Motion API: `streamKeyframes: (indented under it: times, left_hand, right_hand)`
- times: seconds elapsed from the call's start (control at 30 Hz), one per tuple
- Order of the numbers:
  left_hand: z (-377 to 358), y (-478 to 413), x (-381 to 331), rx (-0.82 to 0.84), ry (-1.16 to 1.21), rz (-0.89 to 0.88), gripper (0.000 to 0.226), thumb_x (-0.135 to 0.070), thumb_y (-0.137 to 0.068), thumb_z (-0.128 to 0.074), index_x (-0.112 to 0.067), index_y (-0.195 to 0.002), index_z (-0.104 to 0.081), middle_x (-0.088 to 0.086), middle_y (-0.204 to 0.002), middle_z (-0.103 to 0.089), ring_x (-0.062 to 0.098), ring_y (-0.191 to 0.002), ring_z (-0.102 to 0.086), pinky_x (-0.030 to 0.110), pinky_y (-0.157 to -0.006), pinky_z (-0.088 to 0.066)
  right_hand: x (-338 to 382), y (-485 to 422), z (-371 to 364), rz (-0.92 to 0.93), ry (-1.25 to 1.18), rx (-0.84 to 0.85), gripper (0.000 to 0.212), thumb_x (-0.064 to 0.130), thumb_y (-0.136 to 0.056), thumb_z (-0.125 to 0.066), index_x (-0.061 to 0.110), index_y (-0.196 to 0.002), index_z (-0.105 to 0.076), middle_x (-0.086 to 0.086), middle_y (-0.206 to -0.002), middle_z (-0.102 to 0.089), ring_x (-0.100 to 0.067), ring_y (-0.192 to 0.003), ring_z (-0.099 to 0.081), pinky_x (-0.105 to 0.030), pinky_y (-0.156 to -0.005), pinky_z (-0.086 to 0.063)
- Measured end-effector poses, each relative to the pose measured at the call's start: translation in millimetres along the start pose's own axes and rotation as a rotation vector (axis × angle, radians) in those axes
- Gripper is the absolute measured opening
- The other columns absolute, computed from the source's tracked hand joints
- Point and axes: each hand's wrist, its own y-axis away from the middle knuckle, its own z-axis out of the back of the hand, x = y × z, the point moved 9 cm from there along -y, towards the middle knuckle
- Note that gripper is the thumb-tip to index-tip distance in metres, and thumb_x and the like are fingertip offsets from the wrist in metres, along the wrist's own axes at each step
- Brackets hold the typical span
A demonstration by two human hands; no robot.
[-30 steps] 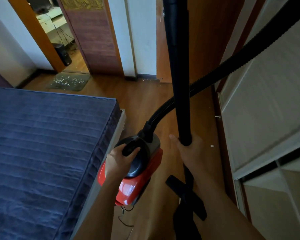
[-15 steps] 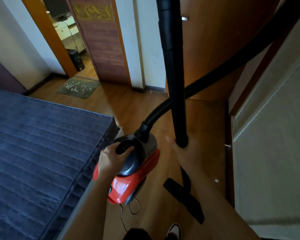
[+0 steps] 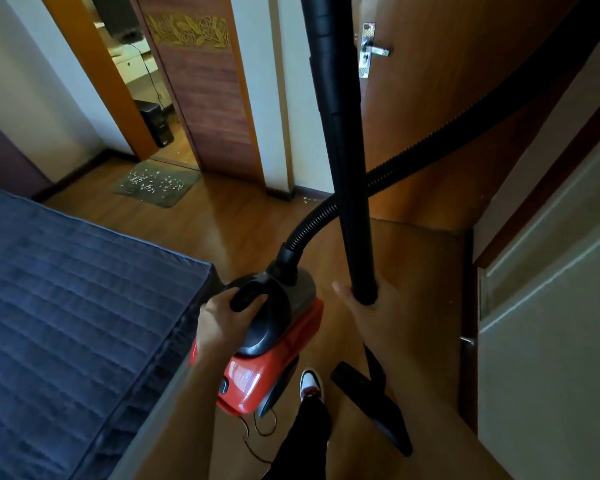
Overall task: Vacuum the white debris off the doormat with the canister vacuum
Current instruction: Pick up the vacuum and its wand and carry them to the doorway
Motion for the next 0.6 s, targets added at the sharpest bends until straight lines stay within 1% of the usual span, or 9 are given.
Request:
streamKeyframes:
  times: [0.07, 0.13, 0.17, 0.27, 0.37, 0.47, 0.53, 0.57, 0.6]
  left_hand:
    - [-20, -34, -5, 0.008, 0.005, 0.013, 0.020, -0.038, -0.079, -0.082, -0.023, -0.072, -0.069, -0.002, -0.065, -0.067, 0.013, -0.064, -0.064, 0.027, -0.055, -0.046]
    - [-38, -73, -9, 0.011, 0.007, 0.024, 0.022, -0.039, -0.079, -0.082, -0.021, -0.072, -0.070, -0.002, -0.065, -0.067, 0.013, -0.064, -0.064, 0.030, -0.057, -0.049]
    - [-47, -93, -13, 0.013, 0.009, 0.030, 0.023, -0.039, -0.079, -0.082, -0.022, -0.071, -0.069, -0.002, -0.064, -0.067, 0.013, -0.063, -0.064, 0.031, -0.057, -0.050]
    - [-73, -155, -23, 0.035, -0.005, 0.026, 0.025, -0.039, -0.080, -0.081, -0.024, -0.068, -0.065, -0.004, -0.061, -0.064, 0.012, -0.059, -0.062, 0.025, -0.052, -0.044]
    - [-92, -208, -35, 0.040, -0.002, 0.022, 0.023, -0.037, -0.082, -0.080, -0.017, -0.074, -0.071, -0.003, -0.062, -0.066, 0.011, -0.059, -0.062, 0.018, -0.049, -0.040]
    - [-105, -256, -47, 0.030, 0.005, 0.023, 0.020, -0.034, -0.083, -0.079, -0.016, -0.076, -0.073, -0.002, -0.063, -0.066, 0.013, -0.058, -0.061, 0.015, -0.049, -0.042]
    - [-113, -283, -52, 0.027, -0.002, 0.035, 0.020, -0.036, -0.083, -0.078, -0.018, -0.078, -0.073, -0.003, -0.065, -0.067, 0.011, -0.061, -0.062, 0.013, -0.048, -0.041]
    - [-116, -296, -54, 0.024, -0.003, 0.038, 0.018, -0.037, -0.084, -0.078, -0.020, -0.079, -0.072, -0.004, -0.067, -0.067, 0.009, -0.062, -0.062, 0.012, -0.049, -0.040]
    - [-119, -308, -57, 0.016, -0.004, 0.037, 0.017, -0.037, -0.084, -0.078, -0.021, -0.079, -0.072, -0.006, -0.067, -0.066, 0.006, -0.062, -0.062, 0.011, -0.049, -0.040]
  right_hand:
    - [9, -36, -3, 0.003, -0.035, 0.019, 0.018, 0.027, -0.090, -0.076, 0.019, -0.085, -0.060, -0.005, -0.082, -0.063, -0.001, -0.066, -0.051, -0.002, -0.062, -0.043]
    - [19, -76, -10, 0.008, -0.075, 0.041, 0.026, 0.021, -0.091, -0.074, 0.027, -0.079, -0.052, 0.002, -0.079, -0.056, 0.000, -0.067, -0.049, -0.001, -0.060, -0.041]
    - [23, -98, -14, 0.010, -0.087, 0.046, 0.028, 0.020, -0.091, -0.074, 0.027, -0.078, -0.051, 0.003, -0.078, -0.056, -0.001, -0.067, -0.049, -0.001, -0.060, -0.041]
    - [27, -167, -29, -0.002, -0.065, 0.067, 0.019, 0.025, -0.091, -0.074, 0.018, -0.084, -0.058, -0.007, -0.084, -0.062, -0.003, -0.067, -0.051, -0.002, -0.058, -0.041]
    - [32, -233, -41, -0.004, -0.047, 0.070, 0.022, 0.031, -0.089, -0.075, 0.012, -0.091, -0.063, -0.020, -0.095, -0.069, -0.006, -0.071, -0.055, -0.005, -0.060, -0.044]
    - [38, -289, -53, 0.011, -0.053, 0.060, 0.026, 0.031, -0.088, -0.076, 0.007, -0.092, -0.066, -0.021, -0.094, -0.070, -0.008, -0.070, -0.056, -0.006, -0.061, -0.044]
    - [35, -320, -59, 0.012, -0.059, 0.059, 0.033, 0.033, -0.087, -0.077, 0.002, -0.095, -0.068, -0.020, -0.093, -0.071, -0.013, -0.072, -0.060, -0.010, -0.063, -0.046]
    - [32, -334, -62, 0.011, -0.075, 0.056, 0.034, 0.035, -0.087, -0.078, 0.003, -0.095, -0.069, -0.019, -0.092, -0.071, -0.018, -0.074, -0.063, -0.014, -0.066, -0.048]
    - [31, -348, -64, 0.013, -0.094, 0.049, 0.032, 0.037, -0.086, -0.079, 0.008, -0.092, -0.069, -0.017, -0.088, -0.070, -0.023, -0.075, -0.065, -0.022, -0.069, -0.052]
